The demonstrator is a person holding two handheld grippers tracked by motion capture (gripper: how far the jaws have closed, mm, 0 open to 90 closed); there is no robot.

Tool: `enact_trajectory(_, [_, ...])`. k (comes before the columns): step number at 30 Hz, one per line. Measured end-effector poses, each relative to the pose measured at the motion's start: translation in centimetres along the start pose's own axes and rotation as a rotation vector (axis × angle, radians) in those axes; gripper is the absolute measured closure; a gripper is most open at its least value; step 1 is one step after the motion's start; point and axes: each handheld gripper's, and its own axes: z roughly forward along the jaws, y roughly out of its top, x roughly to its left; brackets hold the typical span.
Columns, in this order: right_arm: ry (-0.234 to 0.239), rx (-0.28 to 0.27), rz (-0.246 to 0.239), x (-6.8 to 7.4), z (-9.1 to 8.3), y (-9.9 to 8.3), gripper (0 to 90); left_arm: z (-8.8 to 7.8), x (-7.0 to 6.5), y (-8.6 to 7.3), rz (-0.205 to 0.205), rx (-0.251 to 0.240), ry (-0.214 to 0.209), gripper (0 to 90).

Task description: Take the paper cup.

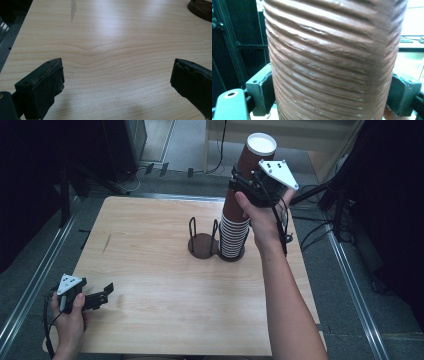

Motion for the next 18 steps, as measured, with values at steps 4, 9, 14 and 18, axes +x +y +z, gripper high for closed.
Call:
enact_trajectory(4, [-0.015, -0.002, -0.002, -0.8, -0.3, 0.4, 12.9, 0.0, 0.0, 0.0, 0.002, -0.003, 0.004, 0.0])
enact_trajectory(9, [-0.041, -0.007, -0.007, -2.2, -1.0, 0.9, 12.9, 0.0, 0.0, 0.0, 0.001, -0.005, 0.007, 0.0])
enact_trajectory(14, [-0.068, -0.015, -0.010, -3.4, -2.0, 0.9, 13.0, 0.0, 0.0, 0.0, -0.001, -0.006, 0.007, 0.0])
enact_trajectory(18, [-0.074, -0.015, -0.025, -3.7, -2.7, 0.5, 13.0, 0.0, 0.1, 0.0, -0.004, -0.005, 0.002, 0.0])
